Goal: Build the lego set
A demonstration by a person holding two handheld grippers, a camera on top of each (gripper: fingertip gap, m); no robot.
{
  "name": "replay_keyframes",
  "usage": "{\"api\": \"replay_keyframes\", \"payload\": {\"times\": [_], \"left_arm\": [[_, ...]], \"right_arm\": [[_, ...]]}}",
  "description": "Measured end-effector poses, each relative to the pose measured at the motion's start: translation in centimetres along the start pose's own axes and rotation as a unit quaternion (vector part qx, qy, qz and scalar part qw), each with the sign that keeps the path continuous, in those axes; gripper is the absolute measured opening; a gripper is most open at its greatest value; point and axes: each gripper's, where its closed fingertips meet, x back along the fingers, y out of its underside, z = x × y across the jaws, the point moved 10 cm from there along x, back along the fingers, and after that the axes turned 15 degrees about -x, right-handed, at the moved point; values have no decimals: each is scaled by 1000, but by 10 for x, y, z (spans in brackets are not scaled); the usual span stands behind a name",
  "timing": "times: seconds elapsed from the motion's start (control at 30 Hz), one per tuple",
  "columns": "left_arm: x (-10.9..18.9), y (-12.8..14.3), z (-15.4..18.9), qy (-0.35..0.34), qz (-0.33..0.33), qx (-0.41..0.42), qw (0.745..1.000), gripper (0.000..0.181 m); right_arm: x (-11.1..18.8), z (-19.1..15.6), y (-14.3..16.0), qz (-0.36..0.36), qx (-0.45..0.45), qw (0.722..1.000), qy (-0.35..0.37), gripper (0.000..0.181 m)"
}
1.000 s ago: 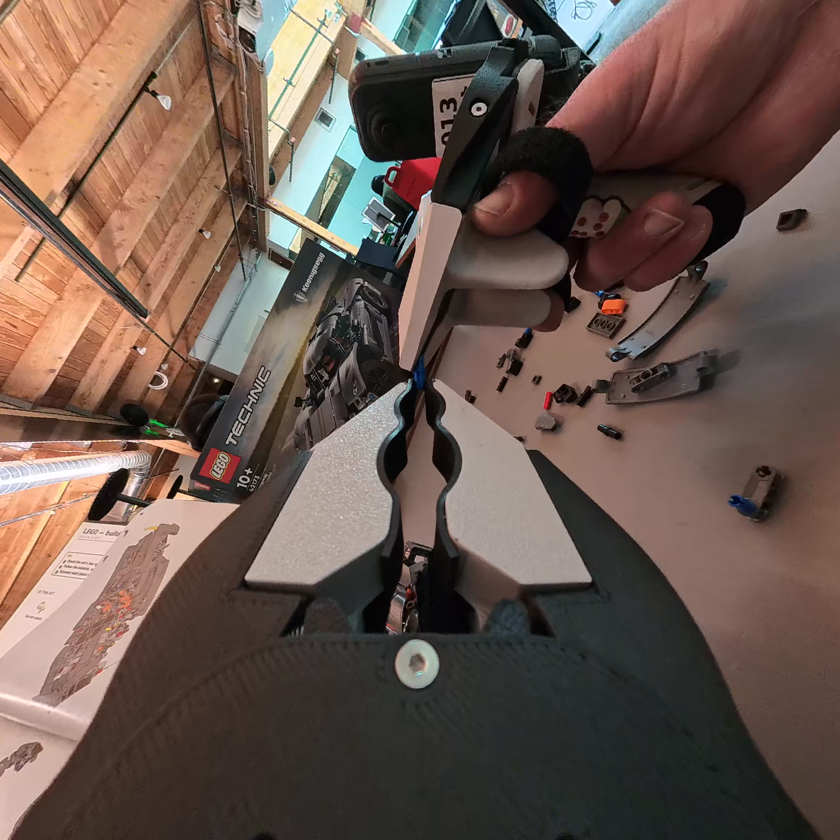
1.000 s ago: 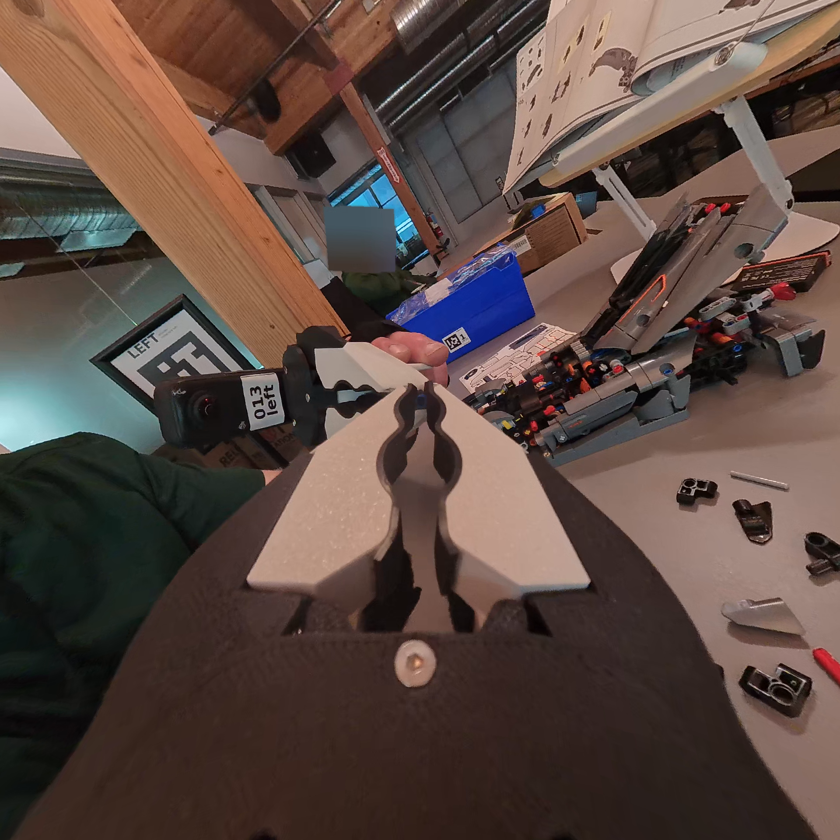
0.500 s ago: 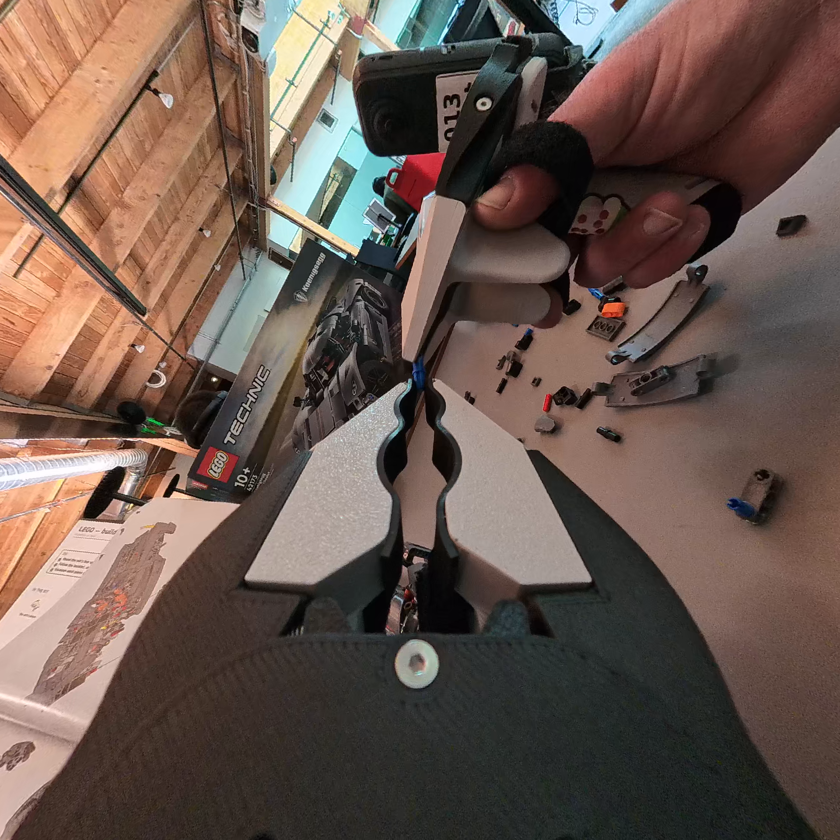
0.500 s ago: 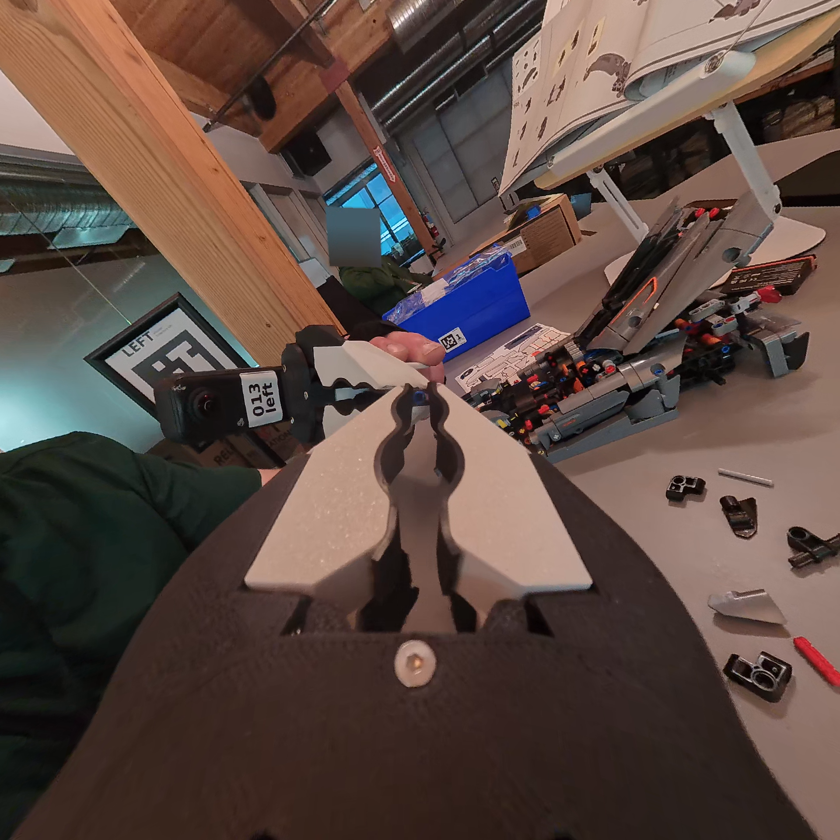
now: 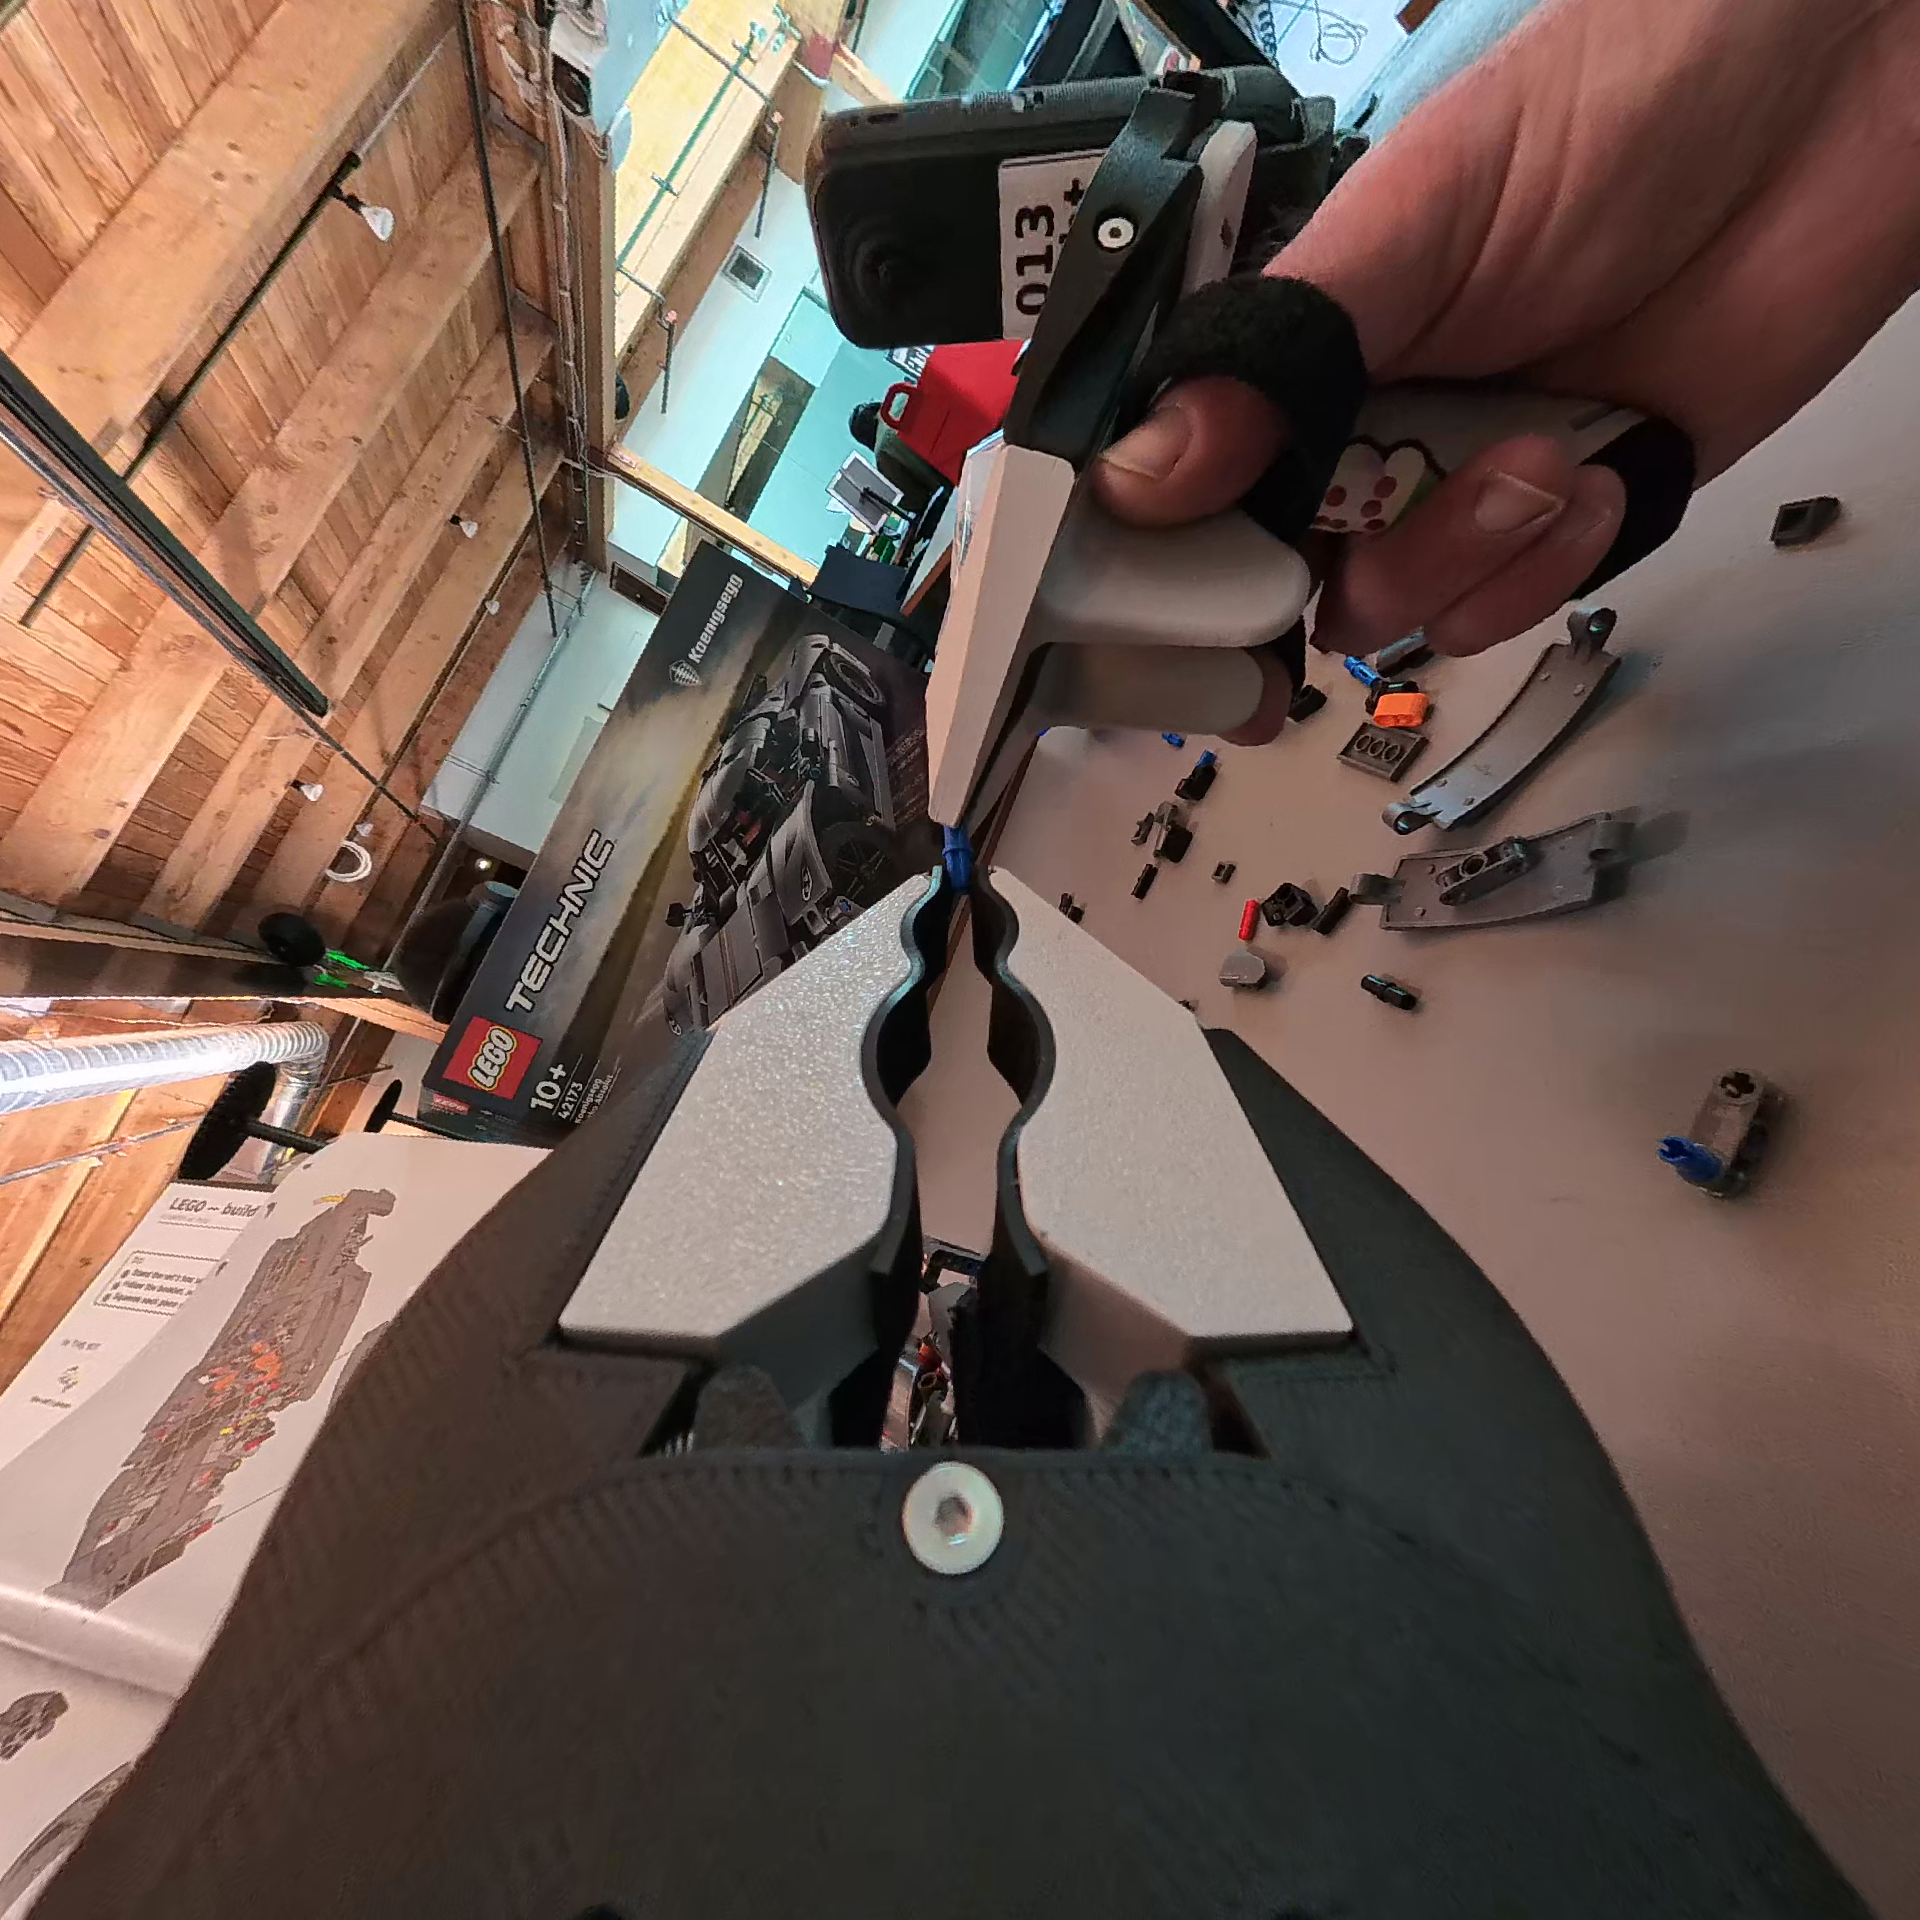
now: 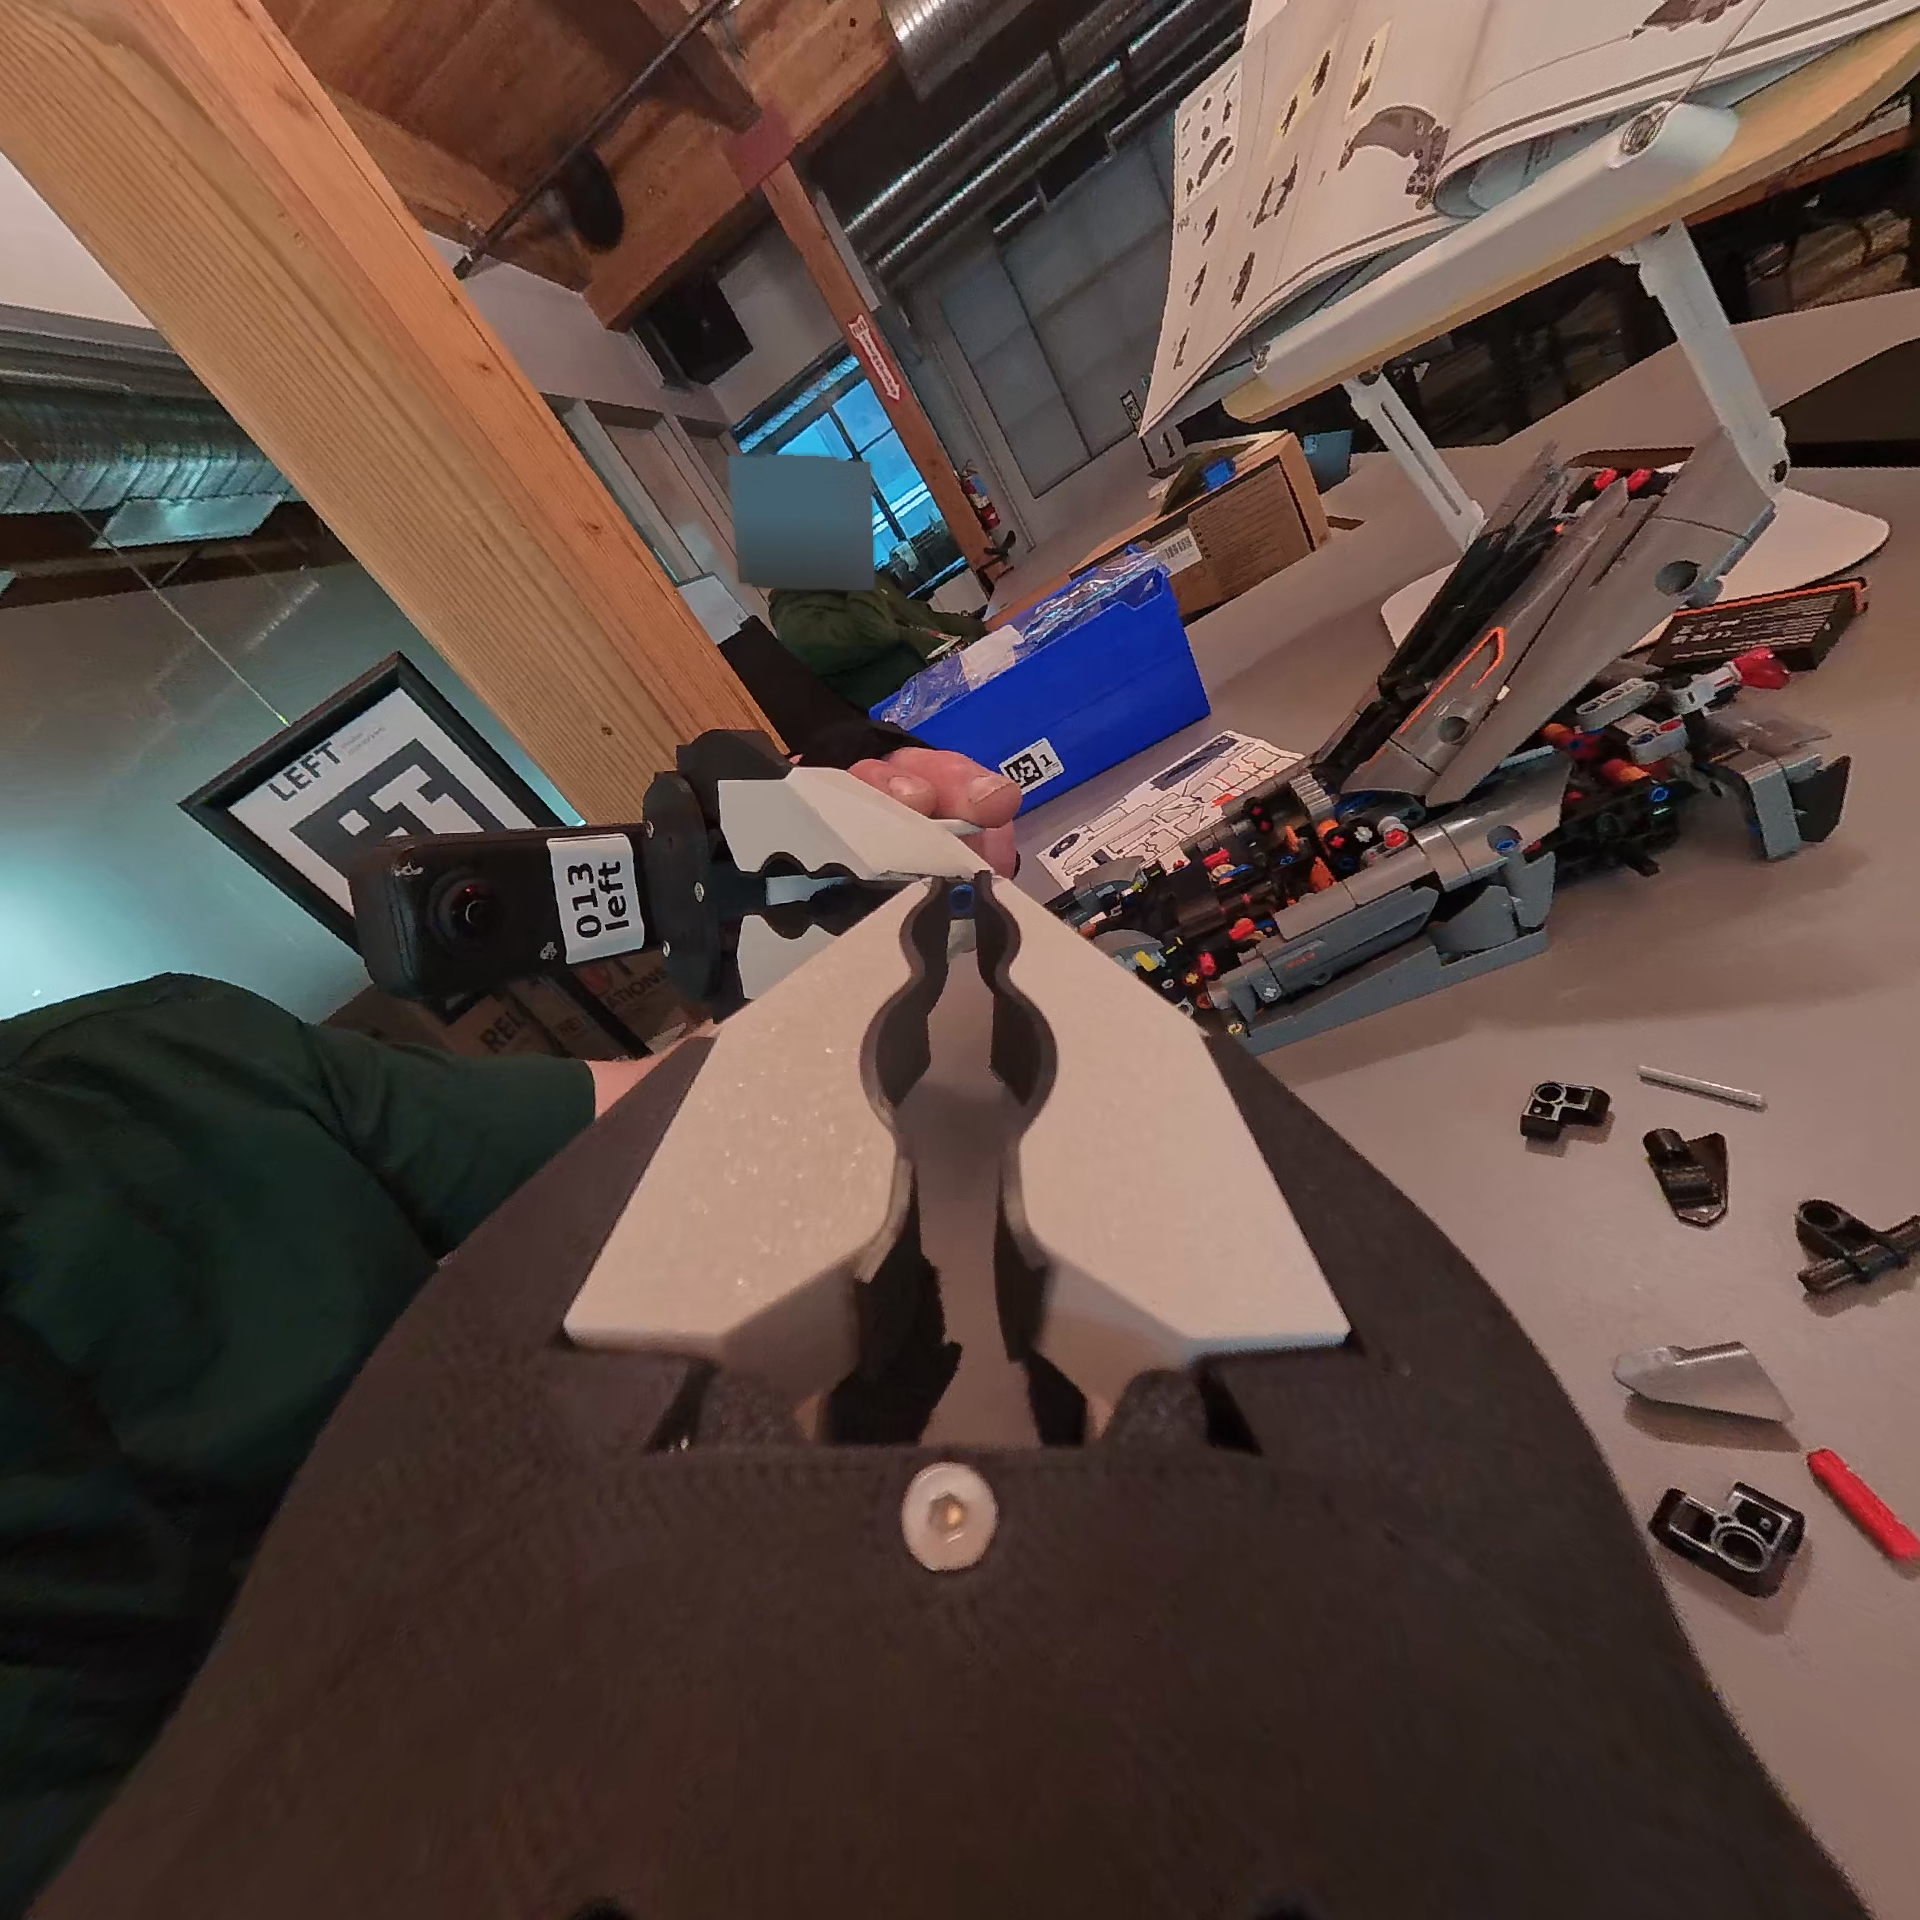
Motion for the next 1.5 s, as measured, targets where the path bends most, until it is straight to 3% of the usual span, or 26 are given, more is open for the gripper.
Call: {"api": "replay_keyframes", "payload": {"times": [0.4, 0.47, 0.6, 0.7, 0.87, 1.07, 1.23, 1.5], "left_arm": [[0, 0, -2, 8, 6, 22, 1000, 2], [2, 3, -2, 25, 0, 28, 999, 11], [12, 5, 6, 153, 25, 70, 985, 21], [13, 8, 25, 287, 30, 101, 952, 26], [4, 0, 57, 398, 17, 48, 916, 9], [1, -3, 65, 408, -13, 26, 912, 14], [-5, -4, 71, 420, -45, 19, 906, 9], [-6, -5, 71, 422, -41, 25, 905, 7]], "right_arm": [[-1, -2, 0, -12, 13, 1000, 11, 2], [4, -3, -2, -6, 18, 1000, 19, 2], [18, -17, -5, -22, 75, 995, 67, 2], [27, -27, 7, -70, 122, 983, 117, 2], [15, -28, 31, -186, 178, 951, 171, 2], [-8, -19, 59, -314, 210, 901, 214, 2], [-15, -16, 67, -339, 208, 893, 208, 2], [-20, -8, 74, -369, 214, 872, 240, 2]]}}
